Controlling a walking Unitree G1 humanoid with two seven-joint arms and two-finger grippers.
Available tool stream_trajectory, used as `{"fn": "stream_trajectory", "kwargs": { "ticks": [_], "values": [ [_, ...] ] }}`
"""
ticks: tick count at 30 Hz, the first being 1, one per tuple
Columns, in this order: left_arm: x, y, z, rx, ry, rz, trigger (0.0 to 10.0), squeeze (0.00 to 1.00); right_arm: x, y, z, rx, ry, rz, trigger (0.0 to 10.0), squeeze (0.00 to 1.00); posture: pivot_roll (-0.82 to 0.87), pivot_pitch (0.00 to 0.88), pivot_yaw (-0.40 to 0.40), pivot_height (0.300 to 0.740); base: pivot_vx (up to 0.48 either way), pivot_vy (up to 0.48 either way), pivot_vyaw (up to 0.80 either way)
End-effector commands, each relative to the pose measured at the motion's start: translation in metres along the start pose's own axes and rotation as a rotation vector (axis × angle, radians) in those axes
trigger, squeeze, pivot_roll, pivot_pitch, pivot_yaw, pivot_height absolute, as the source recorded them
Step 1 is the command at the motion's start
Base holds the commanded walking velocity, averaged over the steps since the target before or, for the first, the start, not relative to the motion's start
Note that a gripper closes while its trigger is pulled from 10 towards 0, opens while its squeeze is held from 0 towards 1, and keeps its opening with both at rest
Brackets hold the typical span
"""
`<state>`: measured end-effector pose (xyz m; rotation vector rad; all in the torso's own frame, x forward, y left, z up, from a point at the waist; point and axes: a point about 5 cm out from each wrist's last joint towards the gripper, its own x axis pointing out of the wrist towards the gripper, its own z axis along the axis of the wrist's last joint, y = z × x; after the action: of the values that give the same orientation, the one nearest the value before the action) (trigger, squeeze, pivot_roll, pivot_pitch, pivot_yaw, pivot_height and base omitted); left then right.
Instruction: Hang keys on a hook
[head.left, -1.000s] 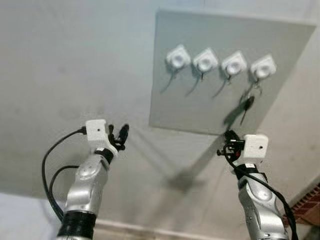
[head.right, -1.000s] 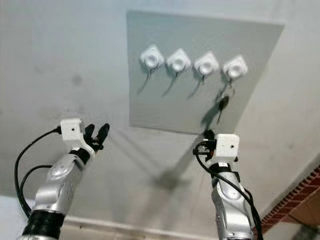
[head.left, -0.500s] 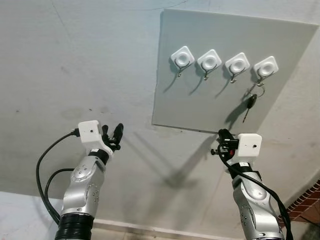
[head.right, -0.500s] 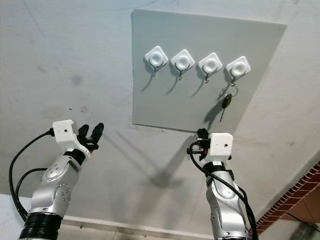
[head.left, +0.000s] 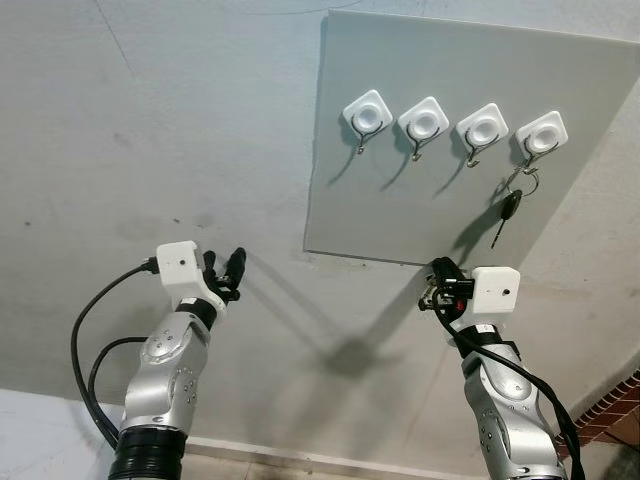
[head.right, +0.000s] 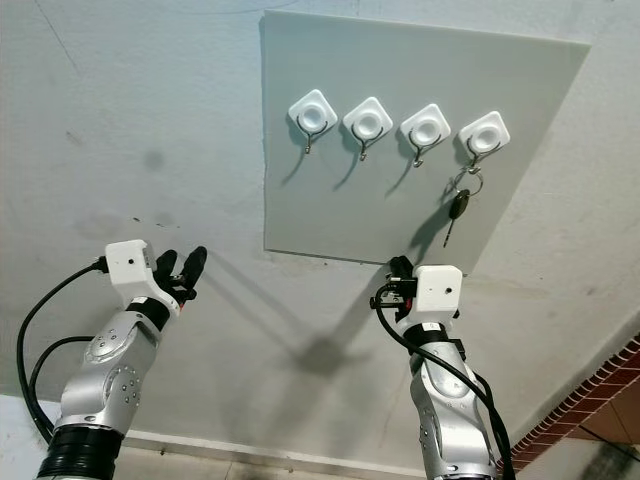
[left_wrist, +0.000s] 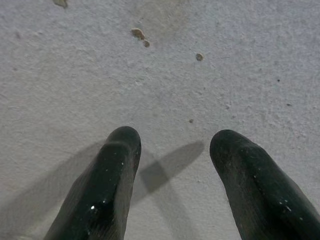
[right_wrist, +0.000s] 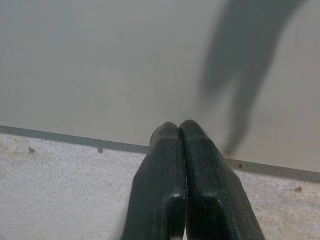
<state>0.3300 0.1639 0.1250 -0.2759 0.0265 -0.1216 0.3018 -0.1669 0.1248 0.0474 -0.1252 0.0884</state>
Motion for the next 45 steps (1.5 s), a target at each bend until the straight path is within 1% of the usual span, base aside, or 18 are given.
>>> {"fn": "stream_trajectory", "kwargs": {
  "ticks": [1,3,17,18,20,23,27,28,30,32,45],
  "values": [
    [0.001,-0.003,0.004,0.0,-0.004,-0.005,10.0,0.0,0.001,-0.003,0.003,0.002,-0.002,-0.017,10.0,0.0,0.04,0.0,-0.054,0.74,0.0,0.0,0.0],
    [0.001,-0.002,0.004,-0.009,-0.001,-0.003,10.0,0.0,0.001,-0.003,0.002,0.003,-0.001,-0.017,10.0,0.0,0.04,0.0,-0.054,0.74,0.0,0.0,0.0],
    [-0.004,-0.002,0.001,0.006,0.009,-0.004,10.0,0.0,-0.002,-0.005,0.002,0.003,0.004,-0.023,10.0,0.0,0.04,0.0,-0.052,0.74,0.0,0.0,0.0],
    [-0.005,-0.004,0.0,-0.001,0.011,-0.016,10.0,0.0,-0.003,-0.005,0.002,0.004,0.004,-0.023,10.0,0.0,0.04,0.0,-0.052,0.74,0.0,0.0,0.0],
    [-0.007,-0.004,0.0,0.03,0.005,-0.022,10.0,0.0,-0.003,-0.005,0.002,0.004,0.005,-0.023,10.0,0.0,0.04,0.0,-0.052,0.74,0.0,0.0,0.0],
    [-0.01,-0.005,-0.002,0.022,0.004,-0.027,10.0,0.0,-0.004,-0.004,0.001,0.005,0.006,-0.022,10.0,0.0,0.04,0.0,-0.052,0.74,0.0,0.0,0.0],
    [-0.017,-0.011,-0.006,0.024,0.008,-0.05,10.0,0.0,-0.007,-0.002,-0.001,0.006,0.013,-0.012,10.0,0.0,0.04,0.0,-0.05,0.74,0.0,0.0,0.0],
    [-0.022,-0.015,-0.01,0.026,0.018,-0.07,10.0,0.0,-0.009,-0.001,-0.002,0.007,0.018,-0.007,10.0,0.0,0.04,0.0,-0.049,0.74,0.0,0.0,0.0],
    [-0.026,-0.019,-0.013,0.029,0.024,-0.091,10.0,0.0,-0.011,0.0,-0.004,0.009,0.022,-0.004,10.0,0.0,0.04,0.0,-0.048,0.74,0.0,0.0,0.0],
    [-0.028,-0.022,-0.016,0.017,0.039,-0.099,10.0,0.0,-0.011,0.001,-0.004,0.012,0.024,-0.003,10.0,0.0,0.04,0.0,-0.048,0.74,0.0,0.0,0.0],
    [-0.027,-0.018,-0.009,0.031,0.029,-0.087,10.0,0.0,-0.011,0.004,-0.004,0.02,0.028,0.0,10.0,0.0,0.04,0.0,-0.047,0.74,0.0,0.0,0.0]
  ]
}}
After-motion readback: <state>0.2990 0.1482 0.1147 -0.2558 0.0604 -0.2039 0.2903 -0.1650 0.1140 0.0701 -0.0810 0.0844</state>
